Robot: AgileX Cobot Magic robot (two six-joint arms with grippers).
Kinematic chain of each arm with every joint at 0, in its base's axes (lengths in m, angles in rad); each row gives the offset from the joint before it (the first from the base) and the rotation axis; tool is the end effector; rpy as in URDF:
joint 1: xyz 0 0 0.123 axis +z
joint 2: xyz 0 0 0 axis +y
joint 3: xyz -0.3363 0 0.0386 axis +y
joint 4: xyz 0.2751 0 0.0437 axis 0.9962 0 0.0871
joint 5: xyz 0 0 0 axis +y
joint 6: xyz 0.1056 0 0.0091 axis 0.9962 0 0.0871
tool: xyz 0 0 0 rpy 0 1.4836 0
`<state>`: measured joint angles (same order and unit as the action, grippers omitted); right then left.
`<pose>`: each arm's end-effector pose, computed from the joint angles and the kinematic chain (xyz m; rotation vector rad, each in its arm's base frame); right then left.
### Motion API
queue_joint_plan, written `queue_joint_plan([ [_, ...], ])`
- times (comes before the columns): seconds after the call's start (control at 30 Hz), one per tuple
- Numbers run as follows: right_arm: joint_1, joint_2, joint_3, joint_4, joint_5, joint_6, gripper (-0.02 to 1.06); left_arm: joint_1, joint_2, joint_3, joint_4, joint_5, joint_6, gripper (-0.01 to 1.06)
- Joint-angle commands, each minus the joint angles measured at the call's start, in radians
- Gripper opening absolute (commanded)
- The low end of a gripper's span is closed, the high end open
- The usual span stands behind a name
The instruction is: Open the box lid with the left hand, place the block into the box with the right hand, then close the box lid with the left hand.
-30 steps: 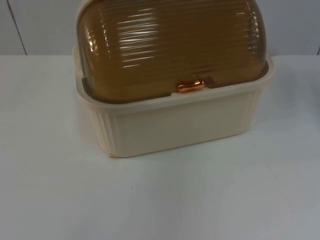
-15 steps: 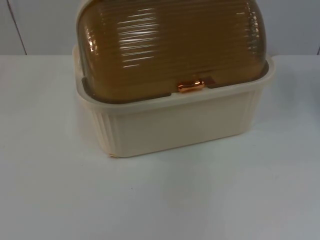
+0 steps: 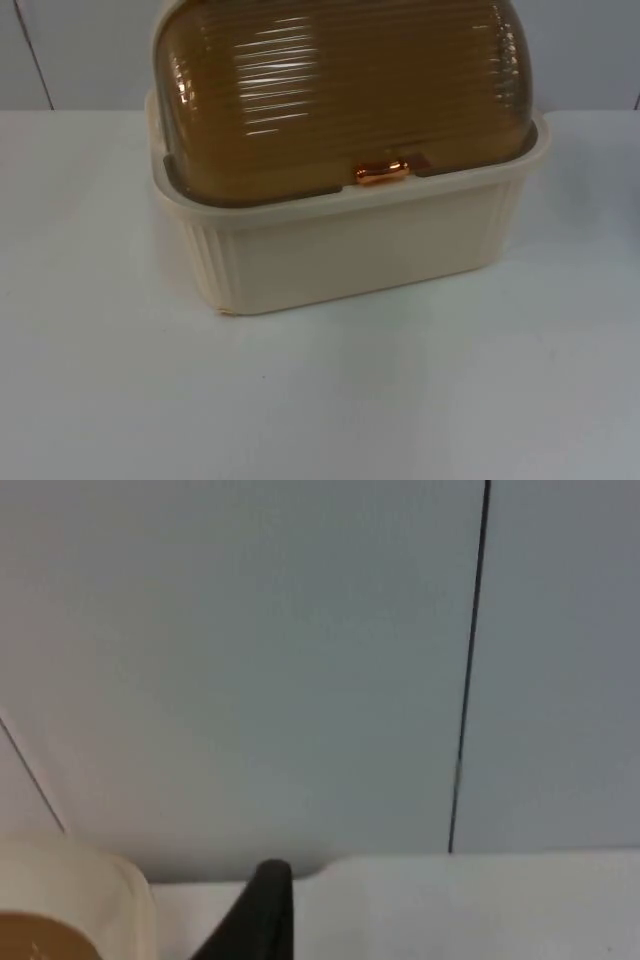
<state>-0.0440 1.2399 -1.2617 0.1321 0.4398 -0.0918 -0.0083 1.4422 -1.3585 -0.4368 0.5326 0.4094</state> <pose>0.3015 -0.0073 0.4691 0.0300 1.8977 0.0423 0.3642 -0.0258 0.4335 0.1701 2.0450 -0.2110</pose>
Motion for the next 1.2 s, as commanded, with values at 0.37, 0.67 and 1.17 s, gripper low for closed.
queue_joint_plan([
  [0.37, -0.002, -0.088, 0.300, -0.108, -0.156, 0.067, 1.05, -0.001, -0.317, 0.438, 0.216, -0.361, -0.179, 1.05],
  [0.67, -0.002, -0.337, 0.357, -0.101, -0.186, 0.050, 1.05, -0.003, -0.614, 0.498, 0.310, -0.324, -0.179, 1.05],
  [1.17, -0.002, -0.883, 0.357, -0.288, -0.120, 0.060, 1.05, -0.002, -1.104, 0.496, 0.393, -0.351, -0.181, 1.05],
])
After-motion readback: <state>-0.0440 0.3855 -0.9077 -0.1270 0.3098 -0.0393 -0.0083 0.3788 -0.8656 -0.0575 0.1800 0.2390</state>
